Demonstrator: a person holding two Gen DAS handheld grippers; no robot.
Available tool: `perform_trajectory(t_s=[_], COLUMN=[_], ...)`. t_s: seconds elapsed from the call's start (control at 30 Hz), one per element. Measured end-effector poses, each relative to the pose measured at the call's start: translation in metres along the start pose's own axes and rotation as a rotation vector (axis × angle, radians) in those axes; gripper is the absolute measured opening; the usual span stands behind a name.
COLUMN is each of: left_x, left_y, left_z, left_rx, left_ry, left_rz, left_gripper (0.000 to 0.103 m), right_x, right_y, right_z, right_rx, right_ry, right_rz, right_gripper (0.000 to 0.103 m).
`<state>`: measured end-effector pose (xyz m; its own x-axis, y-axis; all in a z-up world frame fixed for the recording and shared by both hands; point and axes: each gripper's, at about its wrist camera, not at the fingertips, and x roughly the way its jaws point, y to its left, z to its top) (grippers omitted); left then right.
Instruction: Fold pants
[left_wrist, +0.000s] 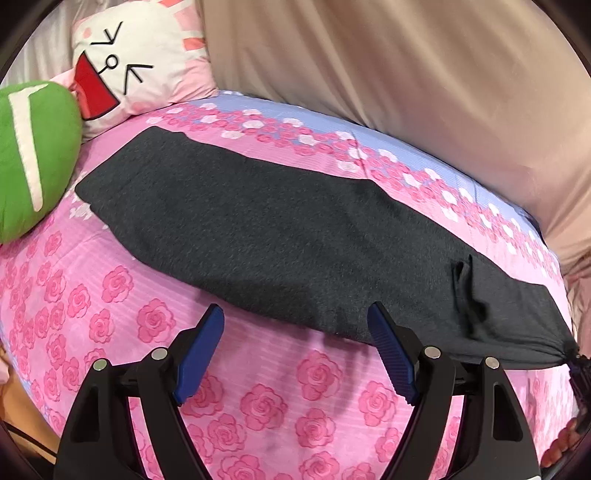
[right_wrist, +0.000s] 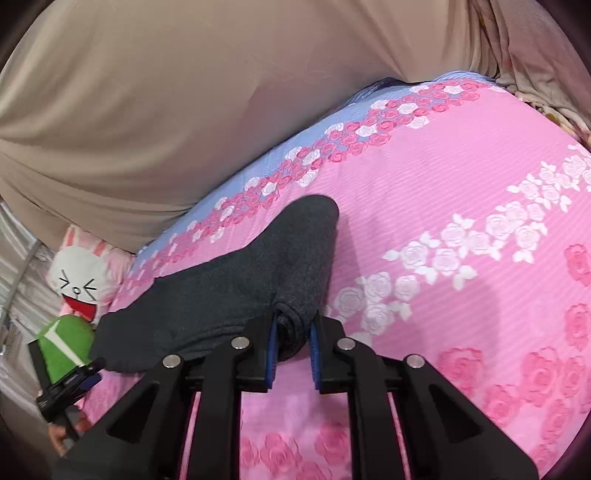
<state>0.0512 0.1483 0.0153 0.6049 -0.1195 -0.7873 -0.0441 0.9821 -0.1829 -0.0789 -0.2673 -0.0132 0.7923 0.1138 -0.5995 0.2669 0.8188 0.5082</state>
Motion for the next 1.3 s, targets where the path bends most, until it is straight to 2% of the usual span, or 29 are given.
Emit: perform_trajectory(t_s=[0.17, 0.23, 0.3, 0.33, 0.37, 0.4, 0.47, 0.57, 0.63, 0.73, 0.77, 0.83, 0.87, 0.93, 1.03, 1.13, 1.2, 1.23, 1.3], left_x=[0.011, 0.014, 0.012, 0.011, 0.010, 0.009, 0.009, 0.009, 0.006, 0.002, 0.000, -0.004, -0.006, -0.008, -0.006, -0.003, 0.002, 0.005, 0.013], left_y=[-0.025, -0.031, -0.032, -0.030, -0.026, -0.020, -0.012, -0.001, 0.005, 0.013, 0.018, 0.029, 0.034, 0.051, 0.078, 0.105, 0.125, 0.132, 0.147], left_z=[-0.009, -0.012, -0.014, -0.014, -0.013, -0.012, -0.009, -0.008, -0.010, -0.010, -0.009, -0.007, -0.006, -0.001, 0.009, 0.019, 0.028, 0.031, 0.038], left_rx=[0.059, 0.067, 0.075, 0.078, 0.074, 0.065, 0.050, 0.032, 0.031, 0.058, 0.070, 0.077, 0.074, 0.049, 0.005, -0.052, -0.115, -0.142, -0.214], left_ry=[0.028, 0.049, 0.045, 0.039, 0.032, 0.026, 0.022, 0.019, 0.017, 0.013, 0.002, -0.018, -0.026, -0.037, -0.048, -0.065, -0.062, -0.058, -0.045], left_rz=[-0.030, -0.046, -0.059, -0.057, -0.054, -0.051, -0.052, -0.057, -0.056, -0.043, -0.032, -0.015, -0.012, -0.011, -0.002, 0.013, 0.007, -0.010, -0.054], left_gripper=[0.078, 0.078, 0.078, 0.078, 0.079, 0.079, 0.079, 0.079, 0.079, 0.079, 0.079, 0.079, 0.079, 0.079, 0.080, 0.080, 0.082, 0.082, 0.082], right_x=[0.021, 0.021, 0.006, -0.009, -0.019, -0.025, -0.017, 0.026, 0.057, 0.097, 0.111, 0.127, 0.133, 0.131, 0.115, 0.115, 0.136, 0.156, 0.176], right_y=[-0.007, -0.008, -0.002, 0.009, 0.022, 0.038, 0.080, 0.141, 0.175, 0.202, 0.205, 0.201, 0.196, 0.190, 0.195, 0.225, 0.243, 0.249, 0.246], right_z=[-0.015, -0.022, -0.025, -0.025, -0.024, -0.024, -0.031, -0.057, -0.077, -0.092, -0.094, -0.098, -0.097, -0.091, -0.069, -0.052, -0.054, -0.064, -0.079], right_rx=[-0.054, -0.069, -0.110, -0.153, -0.195, -0.244, -0.361, -0.500, -0.578, -0.638, -0.650, -0.655, -0.632, -0.588, -0.509, -0.500, -0.511, -0.542, -0.557], right_ry=[0.079, 0.088, 0.025, -0.040, -0.081, -0.104, -0.076, 0.019, 0.065, 0.124, 0.139, 0.160, 0.180, 0.172, 0.114, 0.071, 0.116, 0.163, 0.201], right_rz=[-0.137, -0.178, -0.275, -0.300, -0.291, -0.268, -0.203, -0.100, -0.074, -0.088, -0.123, -0.202, -0.199, -0.189, -0.125, -0.065, -0.016, -0.021, -0.072], right_gripper=[0.015, 0.023, 0.037, 0.039, 0.044, 0.057, 0.069, 0.066, 0.065, 0.065, 0.064, 0.051, 0.032, 0.012, 0.010, 0.010, 0.013, 0.015, 0.018])
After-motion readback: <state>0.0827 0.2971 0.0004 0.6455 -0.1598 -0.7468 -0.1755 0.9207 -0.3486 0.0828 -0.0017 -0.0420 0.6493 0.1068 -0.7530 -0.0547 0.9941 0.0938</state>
